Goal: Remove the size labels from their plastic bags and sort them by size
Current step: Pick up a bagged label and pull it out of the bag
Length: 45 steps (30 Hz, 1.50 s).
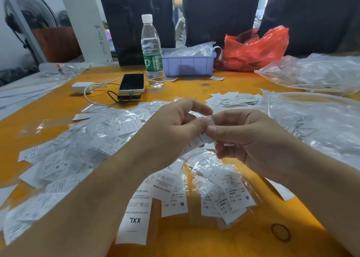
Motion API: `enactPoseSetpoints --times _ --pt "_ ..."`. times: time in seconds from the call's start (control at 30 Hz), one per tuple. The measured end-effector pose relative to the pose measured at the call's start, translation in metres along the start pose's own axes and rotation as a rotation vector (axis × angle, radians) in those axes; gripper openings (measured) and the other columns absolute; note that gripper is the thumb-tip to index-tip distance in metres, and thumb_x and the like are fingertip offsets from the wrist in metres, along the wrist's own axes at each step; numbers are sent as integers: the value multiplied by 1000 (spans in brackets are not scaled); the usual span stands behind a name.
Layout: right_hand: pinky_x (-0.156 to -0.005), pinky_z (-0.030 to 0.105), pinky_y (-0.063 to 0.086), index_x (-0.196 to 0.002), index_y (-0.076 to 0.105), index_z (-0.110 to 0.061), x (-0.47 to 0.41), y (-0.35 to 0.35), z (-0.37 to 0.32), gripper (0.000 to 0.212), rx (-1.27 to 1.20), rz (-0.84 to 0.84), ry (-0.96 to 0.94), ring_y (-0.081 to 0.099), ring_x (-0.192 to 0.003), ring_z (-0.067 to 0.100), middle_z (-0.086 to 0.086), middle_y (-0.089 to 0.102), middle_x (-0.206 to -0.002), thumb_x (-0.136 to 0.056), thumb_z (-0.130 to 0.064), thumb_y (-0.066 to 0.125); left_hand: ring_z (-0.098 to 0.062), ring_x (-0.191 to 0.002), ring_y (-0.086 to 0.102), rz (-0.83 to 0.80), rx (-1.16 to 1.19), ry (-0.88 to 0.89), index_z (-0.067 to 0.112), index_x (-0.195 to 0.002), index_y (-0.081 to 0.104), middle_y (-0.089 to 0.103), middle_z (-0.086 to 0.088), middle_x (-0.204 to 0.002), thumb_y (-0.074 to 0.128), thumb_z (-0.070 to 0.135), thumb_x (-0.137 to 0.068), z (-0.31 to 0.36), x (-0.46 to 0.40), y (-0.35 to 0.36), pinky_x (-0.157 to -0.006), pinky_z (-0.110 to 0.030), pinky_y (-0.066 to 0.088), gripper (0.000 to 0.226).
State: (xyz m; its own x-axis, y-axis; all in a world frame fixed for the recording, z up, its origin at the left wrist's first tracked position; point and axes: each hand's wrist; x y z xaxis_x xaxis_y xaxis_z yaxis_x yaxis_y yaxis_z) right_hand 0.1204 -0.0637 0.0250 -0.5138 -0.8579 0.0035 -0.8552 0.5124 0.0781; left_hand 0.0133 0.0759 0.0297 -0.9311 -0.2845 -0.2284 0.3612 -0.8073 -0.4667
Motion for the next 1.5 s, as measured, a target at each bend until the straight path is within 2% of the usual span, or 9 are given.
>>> enactPoseSetpoints --times 0.1,0.17,0.23,0.4,0.83,1.0,1.2,1.37,1.5 --pt "-53 24 52 -89 71 1 -1 0 0 27 1 29 -31 56 -55 14 9 65 -70 -65 -12 72 -14 -66 67 85 -26 -3 24 -91 67 73 3 -74 64 36 -89 -1 -1 0 -56 -26 51 13" --pt "-52 23 51 -83 73 -3 0 -1 -1 22 3 76 -76 55 -54 13 8 64 -67 -64 -14 73 -5 -55 60 115 -2 -32 18 -85 69 69 7 -66 61 50 -81 0 -1 -2 -49 -17 47 33" --pt "-51 23 51 -79 74 -7 -1 -2 -1 17 21 145 -126 56 -53 13 7 64 -65 -63 -15 73 0 -49 53 97 47 -65 16 -83 69 64 7 -59 56 54 -80 2 -1 -2 -47 -12 42 40" --pt "-52 24 52 -85 72 -5 0 -2 0 24 43 178 -179 57 -54 13 6 64 -65 -64 -17 73 -1 -49 50 83 35 -41 21 -81 68 63 7 -59 59 30 -94 1 -1 1 -47 -13 41 19" --pt "-52 24 53 -86 72 -5 -1 -1 1 26 33 204 -199 59 -54 13 5 67 -68 -63 -20 73 -2 -50 51 94 98 -71 17 -87 69 63 7 -60 61 26 -94 0 -3 0 -47 -12 40 14" --pt "-55 25 55 -92 74 -2 0 1 2 29 60 168 -191 60 -59 15 23 69 -83 -70 -20 72 -3 -50 51 77 81 -64 18 -83 68 64 7 -60 63 27 -93 0 -2 1 -47 -12 40 14" --pt "-59 26 56 -96 75 -5 0 -1 2 35 58 140 -148 60 -64 14 13 70 -84 -70 -28 71 -4 -48 50 139 164 -78 14 -88 68 63 7 -58 64 23 -92 -2 -3 7 -45 -13 39 11" --pt "-54 24 54 -95 72 -4 -2 -2 2 14 38 183 -144 61 -59 13 6 69 -70 -84 -9 65 -3 -54 56 221 236 -113 17 -91 68 63 12 -61 68 24 -89 -1 -3 4 -46 -17 43 7" --pt "-53 24 54 -87 72 -7 -2 -4 1 9 11 249 -160 60 -58 13 6 68 -68 -88 -8 63 -10 -60 60 231 371 -161 12 -90 70 68 0 -73 58 10 -94 4 -3 0 -49 -21 49 13"
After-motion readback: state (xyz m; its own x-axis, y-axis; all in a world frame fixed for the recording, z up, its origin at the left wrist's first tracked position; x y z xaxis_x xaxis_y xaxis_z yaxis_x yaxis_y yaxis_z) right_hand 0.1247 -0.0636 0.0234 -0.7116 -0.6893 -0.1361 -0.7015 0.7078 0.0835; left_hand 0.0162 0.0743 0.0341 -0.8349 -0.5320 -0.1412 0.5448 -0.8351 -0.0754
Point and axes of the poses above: each hand's wrist, its own x-axis away from the middle knuckle, its own y-axis out of the palm, z = x × y
